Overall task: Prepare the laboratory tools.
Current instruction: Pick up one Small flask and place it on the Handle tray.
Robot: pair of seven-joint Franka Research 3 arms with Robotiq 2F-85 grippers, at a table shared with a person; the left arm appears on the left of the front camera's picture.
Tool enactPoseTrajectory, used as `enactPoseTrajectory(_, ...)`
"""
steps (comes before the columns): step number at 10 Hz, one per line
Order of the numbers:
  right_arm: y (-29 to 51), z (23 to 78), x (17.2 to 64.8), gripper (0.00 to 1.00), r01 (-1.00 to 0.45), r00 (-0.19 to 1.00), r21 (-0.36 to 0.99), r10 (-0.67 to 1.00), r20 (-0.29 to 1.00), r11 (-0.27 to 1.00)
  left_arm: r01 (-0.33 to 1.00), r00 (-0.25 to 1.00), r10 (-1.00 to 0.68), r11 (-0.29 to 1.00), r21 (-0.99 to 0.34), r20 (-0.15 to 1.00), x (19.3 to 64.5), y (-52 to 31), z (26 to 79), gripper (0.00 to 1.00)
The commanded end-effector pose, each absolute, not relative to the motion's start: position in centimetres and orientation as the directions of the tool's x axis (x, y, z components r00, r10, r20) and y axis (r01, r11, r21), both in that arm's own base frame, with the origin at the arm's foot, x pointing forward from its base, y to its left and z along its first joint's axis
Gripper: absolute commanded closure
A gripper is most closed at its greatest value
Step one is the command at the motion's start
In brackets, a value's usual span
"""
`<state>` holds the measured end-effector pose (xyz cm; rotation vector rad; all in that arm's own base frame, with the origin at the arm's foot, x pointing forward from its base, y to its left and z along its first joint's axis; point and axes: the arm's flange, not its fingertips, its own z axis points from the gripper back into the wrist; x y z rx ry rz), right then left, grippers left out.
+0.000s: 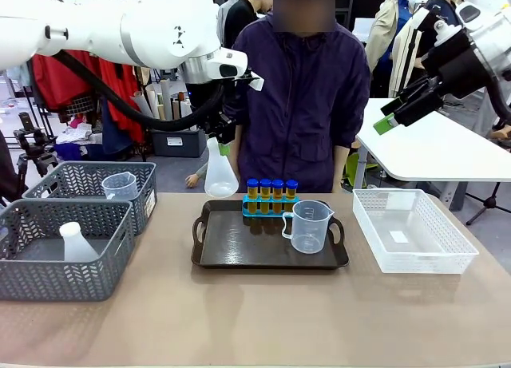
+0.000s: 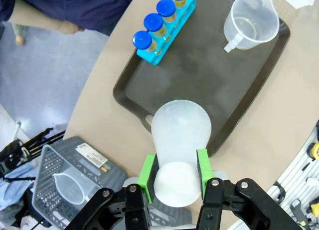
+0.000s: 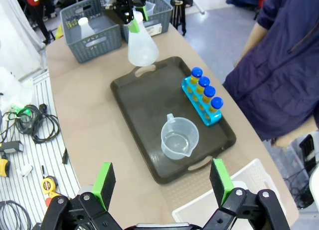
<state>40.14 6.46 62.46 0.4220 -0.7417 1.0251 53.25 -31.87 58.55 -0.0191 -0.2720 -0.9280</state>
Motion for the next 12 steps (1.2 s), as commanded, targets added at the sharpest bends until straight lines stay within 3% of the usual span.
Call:
enactPoseTrajectory(1, 6.5, 62.5, 40.2, 0.00, -0.884, 0.305, -0.019, 0.607, 0.733, 0.468, 0.790, 0.569, -0.786, 0.604, 0.103, 0.244, 53.3, -31.6, 58.9, 1.00)
enactPoseTrajectory(5, 6.5, 62.5, 40.2, 0.00, -0.884, 0.305, -0.019, 0.607, 0.733, 0.468, 0.821, 0.557, -0.816, 0.569, 0.045, 0.154, 55.0, -35.8, 54.9, 1.00)
enactPoseTrajectory(9, 6.5, 62.5, 40.2, 0.00, -0.884, 0.305, -0.019, 0.607, 0.733, 0.468, 0.856, 0.487, -0.858, 0.506, 0.109, 0.162, 55.5, -39.0, 50.2, 1.00)
enactPoseTrajectory(12, 6.5, 62.5, 40.2, 0.00, -0.884, 0.305, -0.019, 0.607, 0.733, 0.468, 0.874, 0.466, -0.875, 0.478, 0.086, 0.132, 55.8, -40.0, 46.6, 1.00)
